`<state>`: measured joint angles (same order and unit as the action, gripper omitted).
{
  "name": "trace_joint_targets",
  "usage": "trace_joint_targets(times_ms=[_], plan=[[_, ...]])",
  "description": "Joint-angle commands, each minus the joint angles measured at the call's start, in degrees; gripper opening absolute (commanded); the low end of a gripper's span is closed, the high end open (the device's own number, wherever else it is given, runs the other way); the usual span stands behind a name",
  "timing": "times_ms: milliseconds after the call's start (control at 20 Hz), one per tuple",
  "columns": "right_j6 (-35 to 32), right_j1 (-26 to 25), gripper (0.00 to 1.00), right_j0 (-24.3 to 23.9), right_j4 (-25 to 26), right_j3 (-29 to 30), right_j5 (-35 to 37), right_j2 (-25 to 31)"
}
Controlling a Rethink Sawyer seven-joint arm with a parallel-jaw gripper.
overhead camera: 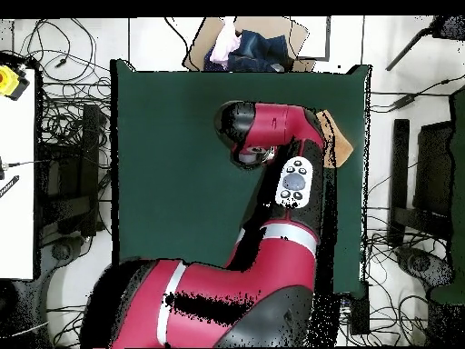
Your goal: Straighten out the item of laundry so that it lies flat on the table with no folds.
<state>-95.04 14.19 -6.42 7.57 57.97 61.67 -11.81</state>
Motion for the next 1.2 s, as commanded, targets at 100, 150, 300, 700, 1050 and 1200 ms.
trace_joint_targets(times_ms=[100,150,300,700,1050,1200], plan=[[-2.55,-2.53,1.00,4.33,7.29,-1.67,7.25,-2.62],[-1.95,-2.39,1.00,5.15,8.63,-1.62,8.83,-3.71],[-0.57,-1.91,1.00,6.80,11.64,-1.25,11.86,-5.97],[0.49,-1.57,1.00,6.93,14.26,-1.64,13.88,-5.74],[-0.76,-1.09,1.00,6.62,13.91,-0.83,11.77,-4.39],[-1.58,-1.93,1.00,6.70,13.76,-2.33,11.34,-4.13]])
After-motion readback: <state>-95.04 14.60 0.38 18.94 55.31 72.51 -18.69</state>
